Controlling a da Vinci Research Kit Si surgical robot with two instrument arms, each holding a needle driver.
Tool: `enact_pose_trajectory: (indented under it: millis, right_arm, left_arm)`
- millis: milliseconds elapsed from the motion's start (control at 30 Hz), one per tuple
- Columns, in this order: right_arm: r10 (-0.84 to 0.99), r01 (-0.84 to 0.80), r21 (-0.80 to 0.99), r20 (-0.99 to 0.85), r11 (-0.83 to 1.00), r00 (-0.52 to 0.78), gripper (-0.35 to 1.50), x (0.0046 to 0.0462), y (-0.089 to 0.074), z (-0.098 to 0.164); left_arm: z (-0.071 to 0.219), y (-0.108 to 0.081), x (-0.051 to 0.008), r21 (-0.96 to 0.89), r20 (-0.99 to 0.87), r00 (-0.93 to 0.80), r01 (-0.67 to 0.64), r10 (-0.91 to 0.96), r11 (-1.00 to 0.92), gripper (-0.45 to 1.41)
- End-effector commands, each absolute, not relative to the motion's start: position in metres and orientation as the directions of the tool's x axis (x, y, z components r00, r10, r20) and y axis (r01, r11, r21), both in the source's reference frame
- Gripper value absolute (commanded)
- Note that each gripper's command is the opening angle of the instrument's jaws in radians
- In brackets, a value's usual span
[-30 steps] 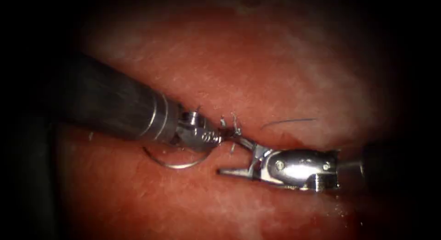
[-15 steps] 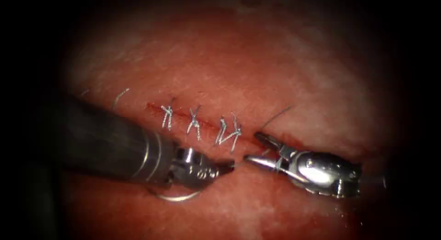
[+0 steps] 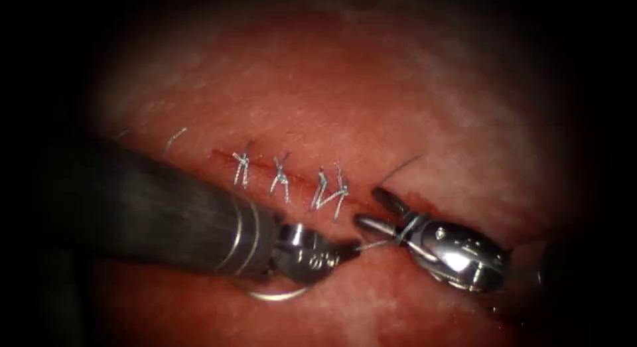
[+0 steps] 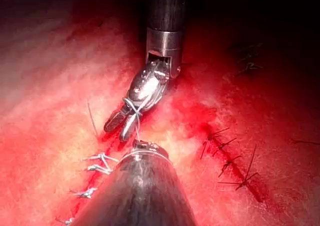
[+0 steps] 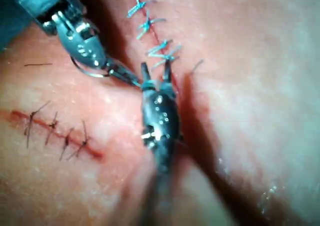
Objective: Wound Closure
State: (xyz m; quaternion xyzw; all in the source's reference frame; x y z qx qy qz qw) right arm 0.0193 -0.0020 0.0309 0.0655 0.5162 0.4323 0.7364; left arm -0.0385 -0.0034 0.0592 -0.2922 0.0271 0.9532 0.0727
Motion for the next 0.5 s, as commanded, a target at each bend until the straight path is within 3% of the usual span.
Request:
enact_pose_trajectory:
  millis: [33, 233, 333, 367, 500]
  right_arm:
    - [0.719, -0.579, 0.553, -0.69, 0.599, 0.085, 0.34, 0.0193, -0.0034, 0.0318]
    - [0.747, -0.62, 0.559, -0.662, 0.55, 0.066, 0.42, 0.0175, -0.003, 0.0332]
    - [0.77, -0.644, 0.575, -0.637, 0.504, 0.035, 0.63, 0.0165, -0.0024, 0.0342]
    - [0.783, -0.656, 0.586, -0.622, 0.476, 0.012, 0.78, 0.0163, -0.0018, 0.0349]
    - [0.791, -0.664, 0.589, -0.611, 0.46, 0.006, 0.83, 0.0163, -0.0017, 0.0355]
  left_arm:
    - [0.0597, -0.0044, -0.0388, 0.001, -0.564, -0.816, -0.15, 0.123, -0.989, -0.45]
    - [0.06, -0.0034, -0.0387, 0.0, -0.553, -0.822, -0.164, 0.137, -0.986, -0.45]
    - [0.0602, -0.0029, -0.0395, 0.0, -0.551, -0.822, -0.17, 0.142, -0.985, -0.45]
    - [0.0603, -0.0028, -0.0398, 0.0, -0.55, -0.823, -0.173, 0.144, -0.985, -0.45]
    - [0.0602, -0.0028, -0.0399, 0.0, -0.55, -0.823, -0.173, 0.144, -0.985, -0.45]
